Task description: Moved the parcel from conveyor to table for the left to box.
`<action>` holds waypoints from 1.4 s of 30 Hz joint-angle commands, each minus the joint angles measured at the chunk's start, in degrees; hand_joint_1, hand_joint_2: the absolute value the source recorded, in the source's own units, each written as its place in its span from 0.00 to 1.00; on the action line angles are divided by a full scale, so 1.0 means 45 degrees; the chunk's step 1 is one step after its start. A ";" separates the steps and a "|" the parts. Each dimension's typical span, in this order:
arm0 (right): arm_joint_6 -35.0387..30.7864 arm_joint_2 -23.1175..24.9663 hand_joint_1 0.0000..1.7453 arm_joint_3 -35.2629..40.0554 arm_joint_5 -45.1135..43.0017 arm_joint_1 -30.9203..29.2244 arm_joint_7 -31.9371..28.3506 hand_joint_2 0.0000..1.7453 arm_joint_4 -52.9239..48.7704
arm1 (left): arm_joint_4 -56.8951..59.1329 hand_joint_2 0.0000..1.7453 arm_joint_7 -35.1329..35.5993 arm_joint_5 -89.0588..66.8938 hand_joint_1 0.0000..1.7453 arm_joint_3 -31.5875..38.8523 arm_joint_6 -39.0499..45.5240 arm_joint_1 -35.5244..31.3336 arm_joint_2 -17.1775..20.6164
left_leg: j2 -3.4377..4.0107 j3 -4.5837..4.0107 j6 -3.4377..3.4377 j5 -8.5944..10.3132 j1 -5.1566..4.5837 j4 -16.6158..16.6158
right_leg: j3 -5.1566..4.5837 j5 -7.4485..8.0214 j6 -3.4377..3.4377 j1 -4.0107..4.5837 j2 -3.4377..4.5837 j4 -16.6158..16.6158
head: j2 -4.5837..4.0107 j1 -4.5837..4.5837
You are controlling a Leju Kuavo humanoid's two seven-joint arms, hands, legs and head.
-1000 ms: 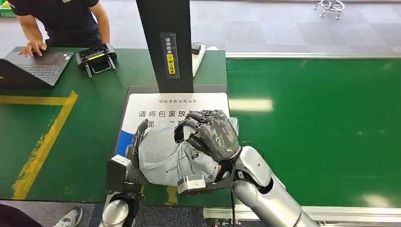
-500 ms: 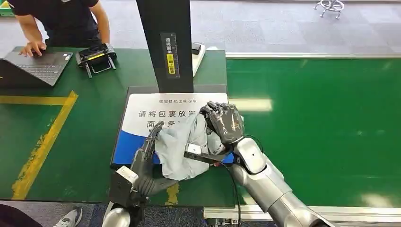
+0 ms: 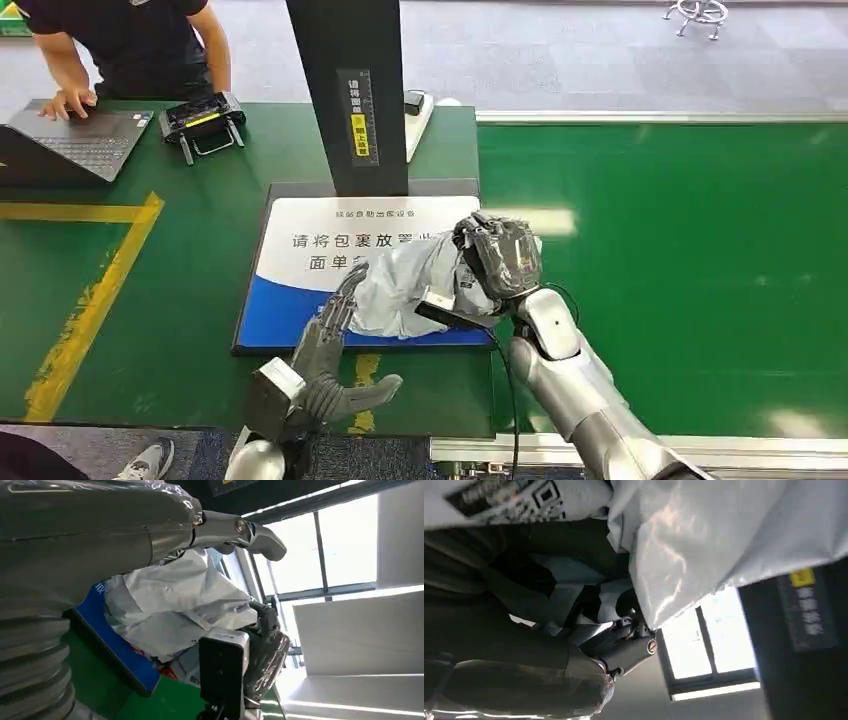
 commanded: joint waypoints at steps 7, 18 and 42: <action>0.1645 0.1273 1.00 0.2426 -0.2915 0.0482 -0.0732 1.00 -0.3499 | 0.1651 1.00 -0.0300 0.0554 0.00 -0.0872 0.0257 -0.0973 0.0334 | 0.0027 0.0023 0.0003 0.0021 0.0007 -0.0035 | 0.0015 0.0023 -0.0050 0.0019 0.0013 -0.0033 | 0.0000 0.0000; 0.0233 0.1669 1.00 0.2867 -0.2078 -0.0320 0.0205 1.00 -0.0917 | 0.2068 1.00 -0.0447 0.0785 0.00 -0.1363 -0.0209 -0.1419 0.0427 | 0.0015 0.0004 -0.0004 0.0016 0.0001 -0.0014 | 0.0005 0.0019 -0.0025 0.0004 0.0007 -0.0016 | 0.0000 0.0000; -0.0427 0.2910 0.00 0.1199 -0.5456 -0.0973 -0.2866 1.00 0.2562 | 0.1462 1.00 -0.0447 0.0826 0.00 -0.1897 0.0198 -0.1232 0.0810 | 0.0004 -0.0004 -0.0001 0.0017 0.0002 -0.0011 | -0.0004 0.0017 -0.0028 0.0008 -0.0005 -0.0013 | 0.0000 0.0000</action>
